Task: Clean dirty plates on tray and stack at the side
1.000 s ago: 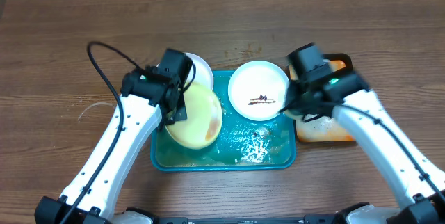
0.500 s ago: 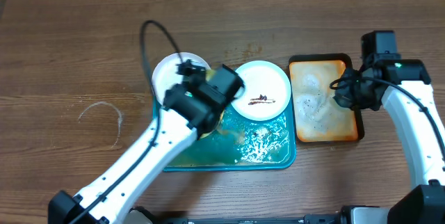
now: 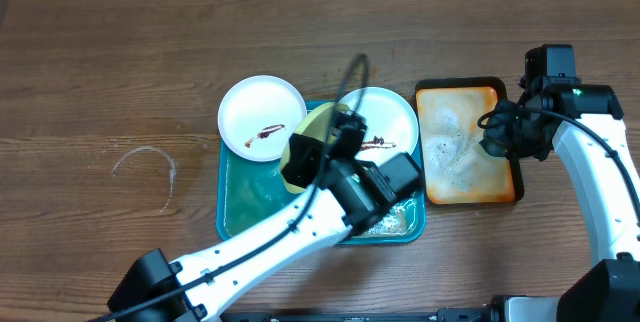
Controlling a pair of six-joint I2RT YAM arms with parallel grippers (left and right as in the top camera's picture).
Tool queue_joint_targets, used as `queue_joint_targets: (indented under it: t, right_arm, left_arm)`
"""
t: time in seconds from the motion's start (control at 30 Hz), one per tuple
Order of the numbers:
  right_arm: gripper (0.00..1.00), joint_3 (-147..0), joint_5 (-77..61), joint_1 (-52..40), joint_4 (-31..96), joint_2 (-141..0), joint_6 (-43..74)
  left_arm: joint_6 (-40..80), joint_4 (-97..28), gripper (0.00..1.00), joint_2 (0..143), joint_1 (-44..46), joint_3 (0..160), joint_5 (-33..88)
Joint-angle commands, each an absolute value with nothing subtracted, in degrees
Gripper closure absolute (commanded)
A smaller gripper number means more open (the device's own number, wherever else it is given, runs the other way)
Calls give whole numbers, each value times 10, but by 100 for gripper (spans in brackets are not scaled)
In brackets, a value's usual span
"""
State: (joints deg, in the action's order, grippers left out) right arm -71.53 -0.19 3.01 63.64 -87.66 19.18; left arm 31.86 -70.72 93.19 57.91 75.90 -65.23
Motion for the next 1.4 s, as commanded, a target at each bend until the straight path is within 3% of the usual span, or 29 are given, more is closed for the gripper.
queue_joint_targets:
  t: [0.0,0.47,0.63,0.87,1.17,1.37]
  right_arm:
    - [96,-723,-6,32,635,-878,185]
    - [96,-723,-45,32,617,-878,123]
    - [96,-723,-49,32,599,-893,89]
    - [96,-689,-78,31,547,-947,40]
    - [96,-667,-78,31,521,-1042,41]
    - [96,-663,-78,31,514,-1069,45]
  left_arm:
    - [339,-707,96,935,594,761,-733]
    - [339,-707,96,935,597,761,-727]
    - [386,-724,96,935,575,761,-602]
    - [511,-797,96,919,499,763,-482]
    - [503,-793,96,898,368,763,-326]
    - [394,-733,96,896,260,763,-217]
